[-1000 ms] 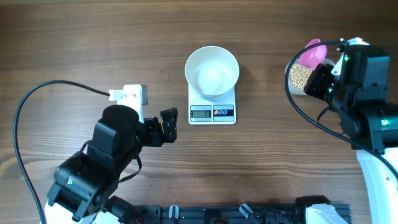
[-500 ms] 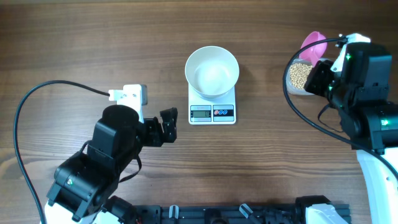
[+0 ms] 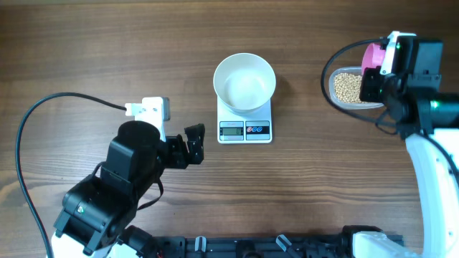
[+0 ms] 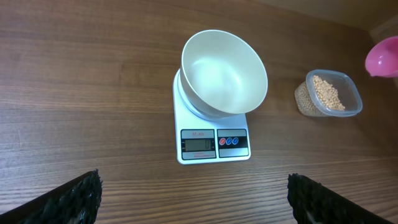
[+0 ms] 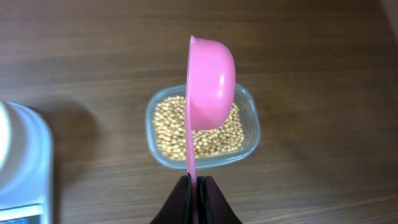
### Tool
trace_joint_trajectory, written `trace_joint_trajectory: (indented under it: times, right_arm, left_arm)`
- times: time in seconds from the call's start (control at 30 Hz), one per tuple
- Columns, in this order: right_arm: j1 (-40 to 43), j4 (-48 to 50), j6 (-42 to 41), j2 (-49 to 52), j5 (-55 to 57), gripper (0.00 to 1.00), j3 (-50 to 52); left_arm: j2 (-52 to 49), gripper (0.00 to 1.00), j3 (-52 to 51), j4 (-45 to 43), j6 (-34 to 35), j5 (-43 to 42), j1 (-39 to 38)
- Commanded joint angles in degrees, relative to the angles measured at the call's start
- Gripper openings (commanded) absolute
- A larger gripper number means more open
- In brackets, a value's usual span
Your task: Scoop item into bowl and weigh 150g on scale
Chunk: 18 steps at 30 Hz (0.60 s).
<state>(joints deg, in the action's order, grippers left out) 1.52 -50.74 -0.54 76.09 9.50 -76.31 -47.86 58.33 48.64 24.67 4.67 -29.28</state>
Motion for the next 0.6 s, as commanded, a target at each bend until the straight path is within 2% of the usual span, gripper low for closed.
trace_joint_trajectory:
  times: [0.0, 0.13, 0.27, 0.33, 0.4, 0.47, 0.57]
  right_arm:
    - [1.25, 0.85, 7.78, 1.60, -0.55, 0.04, 0.24]
    - [1.25, 0.76, 8.07, 1.81, -0.55, 0.04, 0.24]
    - [1.25, 0.57, 8.02, 1.81, -0.55, 0.04, 0.26]
    - [1.25, 0.57, 8.00, 1.86, -0.55, 0.04, 0.26]
    - [1.25, 0.57, 8.00, 1.90, -0.55, 0.04, 0.26]
    - [1.25, 0.57, 8.02, 2.05, -0.55, 0.04, 0.26]
    - [1.25, 0.59, 8.02, 2.14, -0.55, 0.04, 0.26]
  left_arm:
    - [-0.52, 1.00, 0.28, -1.68, -5.01, 0.57, 0.28]
    - [-3.32, 1.00, 0.31, -2.51, -7.34, -0.24, 2.99]
    - [-7.63, 1.00, 0.31, -1.44, -7.85, -10.75, 11.06]
    - [-9.16, 1.00, 0.31, -1.90, -13.70, -21.86, 15.80]
    - [-9.97, 1.00, 0.31, -1.86, -22.32, -29.59, 17.35]
    - [-10.93, 1.00, 0.31, -0.87, -27.91, -32.28, 17.22]
    - [-12.52, 1.00, 0.31, 1.22, -32.20, -33.27, 15.17]
